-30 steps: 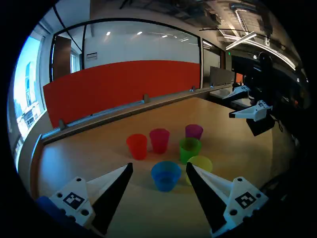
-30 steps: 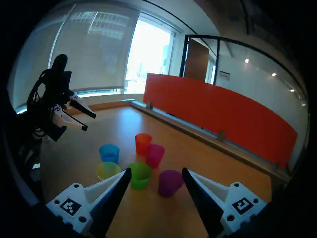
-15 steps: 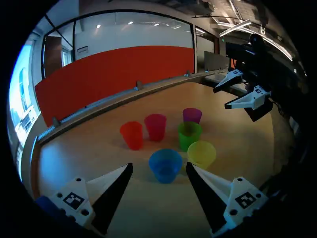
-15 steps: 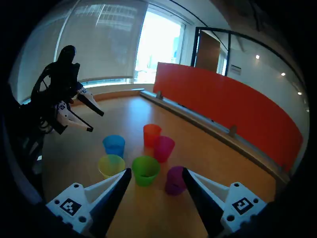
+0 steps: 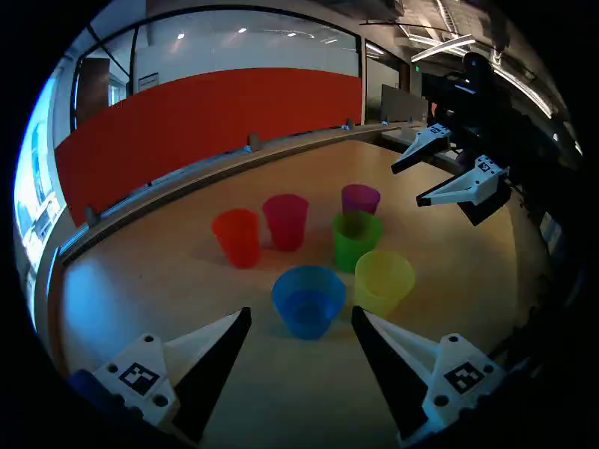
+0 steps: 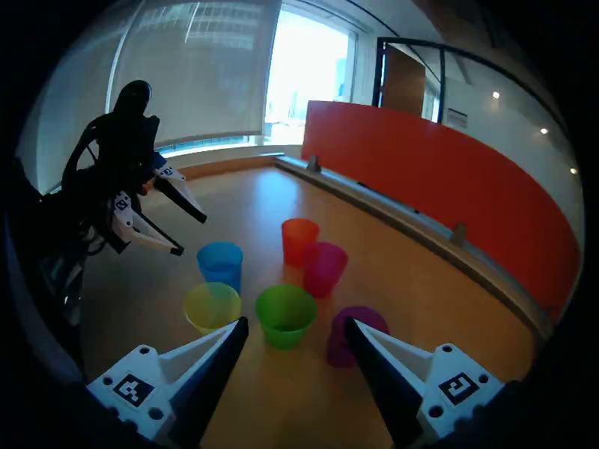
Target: Pour water
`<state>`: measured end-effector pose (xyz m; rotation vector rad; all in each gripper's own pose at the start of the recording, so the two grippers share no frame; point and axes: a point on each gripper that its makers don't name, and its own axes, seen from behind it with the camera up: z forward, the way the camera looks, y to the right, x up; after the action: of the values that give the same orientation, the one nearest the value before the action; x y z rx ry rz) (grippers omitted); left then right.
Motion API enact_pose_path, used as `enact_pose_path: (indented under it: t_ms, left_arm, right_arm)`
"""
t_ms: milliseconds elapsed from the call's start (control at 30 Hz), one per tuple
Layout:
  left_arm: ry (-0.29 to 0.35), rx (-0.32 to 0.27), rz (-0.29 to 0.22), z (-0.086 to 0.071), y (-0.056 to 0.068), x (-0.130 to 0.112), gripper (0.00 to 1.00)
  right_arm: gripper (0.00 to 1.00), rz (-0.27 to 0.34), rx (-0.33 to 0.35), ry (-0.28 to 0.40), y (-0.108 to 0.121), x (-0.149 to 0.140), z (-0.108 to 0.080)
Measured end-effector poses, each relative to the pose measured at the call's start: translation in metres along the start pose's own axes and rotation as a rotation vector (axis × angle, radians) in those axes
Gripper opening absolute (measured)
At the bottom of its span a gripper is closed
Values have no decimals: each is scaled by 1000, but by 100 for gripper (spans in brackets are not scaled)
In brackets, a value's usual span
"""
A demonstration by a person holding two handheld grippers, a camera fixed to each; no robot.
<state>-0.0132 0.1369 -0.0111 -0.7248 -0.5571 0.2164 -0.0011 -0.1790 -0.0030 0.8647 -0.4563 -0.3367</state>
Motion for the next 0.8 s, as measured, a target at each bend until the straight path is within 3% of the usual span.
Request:
enact_pose_path:
  t_ms: [800]
  left_arm:
    - [-43,-58,-1,33,9,-20,100]
  right_arm:
    - [99,-15,52,-54,-11,-24,33]
